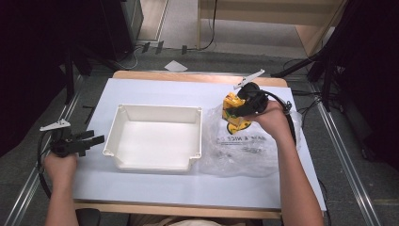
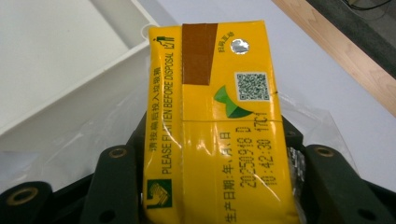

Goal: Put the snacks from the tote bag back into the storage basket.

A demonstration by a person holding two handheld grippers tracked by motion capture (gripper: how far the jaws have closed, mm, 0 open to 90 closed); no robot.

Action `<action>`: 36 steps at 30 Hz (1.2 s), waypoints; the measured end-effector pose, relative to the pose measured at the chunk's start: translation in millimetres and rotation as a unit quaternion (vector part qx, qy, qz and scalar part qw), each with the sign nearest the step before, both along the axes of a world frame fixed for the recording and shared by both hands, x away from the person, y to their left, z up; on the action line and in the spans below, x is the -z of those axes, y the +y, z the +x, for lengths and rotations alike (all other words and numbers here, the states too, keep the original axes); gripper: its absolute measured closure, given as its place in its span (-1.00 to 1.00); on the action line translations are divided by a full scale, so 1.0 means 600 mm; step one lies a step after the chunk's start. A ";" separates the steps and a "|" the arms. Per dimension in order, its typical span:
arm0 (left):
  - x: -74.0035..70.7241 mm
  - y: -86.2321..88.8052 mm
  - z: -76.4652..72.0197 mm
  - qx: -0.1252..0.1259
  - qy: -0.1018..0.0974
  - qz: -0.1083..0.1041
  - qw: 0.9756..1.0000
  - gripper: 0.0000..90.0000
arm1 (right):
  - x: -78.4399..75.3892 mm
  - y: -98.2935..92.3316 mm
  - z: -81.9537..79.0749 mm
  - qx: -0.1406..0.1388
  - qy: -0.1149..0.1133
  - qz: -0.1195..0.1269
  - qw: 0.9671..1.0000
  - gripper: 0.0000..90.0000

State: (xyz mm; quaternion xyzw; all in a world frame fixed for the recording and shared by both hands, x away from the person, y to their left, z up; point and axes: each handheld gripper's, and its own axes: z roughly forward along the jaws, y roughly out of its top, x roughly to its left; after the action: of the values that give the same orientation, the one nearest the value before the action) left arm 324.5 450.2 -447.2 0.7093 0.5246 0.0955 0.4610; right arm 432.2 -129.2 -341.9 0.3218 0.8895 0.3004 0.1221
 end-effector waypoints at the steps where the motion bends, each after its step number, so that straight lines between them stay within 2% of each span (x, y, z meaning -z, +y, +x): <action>1: -0.001 0.001 -0.001 0.001 -0.001 -0.001 1.000 -0.42 | -0.001 0.001 -0.001 -0.003 -0.001 0.001 1.000 0.14; 12: -0.001 0.006 -0.008 -0.001 -0.001 -0.004 1.000 -0.42 | -0.012 0.021 -0.007 -0.022 -0.010 -0.003 1.000 0.14; 19: 0.000 0.007 -0.012 -0.001 0.000 -0.004 1.000 -0.42 | -0.017 0.033 -0.011 -0.045 -0.001 0.017 0.999 0.14; 36: 0.000 0.010 -0.018 -0.002 0.002 -0.002 1.000 -0.42 | -0.026 0.063 -0.020 -0.068 -0.014 0.010 0.998 0.15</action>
State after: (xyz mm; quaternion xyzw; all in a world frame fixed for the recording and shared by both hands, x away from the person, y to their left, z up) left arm 313.4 456.2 -447.4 0.7079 0.5267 0.0941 0.4611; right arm 420.0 -91.3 -326.1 0.2575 0.9046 0.3214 0.1102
